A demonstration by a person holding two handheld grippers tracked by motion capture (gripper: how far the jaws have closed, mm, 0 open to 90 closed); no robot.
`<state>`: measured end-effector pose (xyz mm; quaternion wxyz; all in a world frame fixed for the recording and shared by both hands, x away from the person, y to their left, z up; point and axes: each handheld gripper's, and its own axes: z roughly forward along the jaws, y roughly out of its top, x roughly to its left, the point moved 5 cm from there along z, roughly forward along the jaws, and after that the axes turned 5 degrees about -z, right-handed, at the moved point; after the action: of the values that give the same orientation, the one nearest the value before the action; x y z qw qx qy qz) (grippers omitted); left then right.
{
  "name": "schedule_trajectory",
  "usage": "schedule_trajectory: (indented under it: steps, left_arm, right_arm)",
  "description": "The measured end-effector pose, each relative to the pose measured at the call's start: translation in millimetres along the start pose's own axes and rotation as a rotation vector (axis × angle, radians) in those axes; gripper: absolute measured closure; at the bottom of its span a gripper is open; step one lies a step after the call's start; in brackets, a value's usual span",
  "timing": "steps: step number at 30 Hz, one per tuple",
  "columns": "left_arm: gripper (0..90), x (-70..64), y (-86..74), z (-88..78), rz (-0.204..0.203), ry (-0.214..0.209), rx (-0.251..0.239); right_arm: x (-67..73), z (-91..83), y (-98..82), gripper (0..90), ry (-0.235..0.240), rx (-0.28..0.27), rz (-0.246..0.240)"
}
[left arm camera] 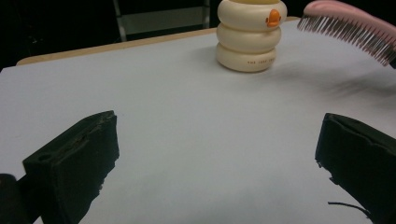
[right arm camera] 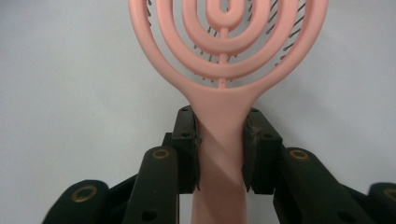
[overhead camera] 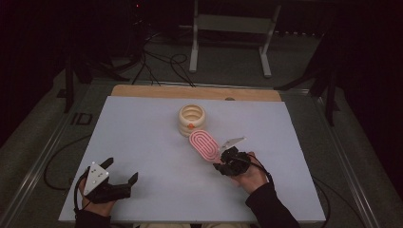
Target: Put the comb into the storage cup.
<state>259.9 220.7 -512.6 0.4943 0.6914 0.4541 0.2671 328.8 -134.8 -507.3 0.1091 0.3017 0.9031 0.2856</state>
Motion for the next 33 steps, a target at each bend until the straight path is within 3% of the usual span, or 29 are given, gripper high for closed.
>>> schedule_trajectory:
  steps: [3, 7, 10, 14, 33]
  left_arm:
    - [0.3, -0.1, -0.1, 0.2, -0.001, 0.0, 0.0]
    - [0.3, -0.1, -0.8, 1.0, -0.001, 0.004, 0.007]
    - [0.3, -0.2, -0.9, 1.1, -0.001, 0.004, 0.007]
    - [0.3, -0.1, -1.4, 1.6, 0.0, 0.006, 0.011]
    - [0.3, -5.0, -2.4, 7.6, 0.025, -0.007, 0.047]
  right_arm:
    - [0.2, -1.5, 0.8, 69.4, -0.001, -0.012, 0.003]
    - [2.6, -10.0, 3.2, 69.4, -0.015, -0.075, 0.005]
    - [3.1, -10.8, 3.2, 69.5, -0.017, -0.082, 0.003]
    - [6.0, -13.8, 0.2, 69.5, -0.025, -0.148, 0.002]
    - [11.9, -20.5, 2.9, 69.4, -0.057, -0.254, 0.024]
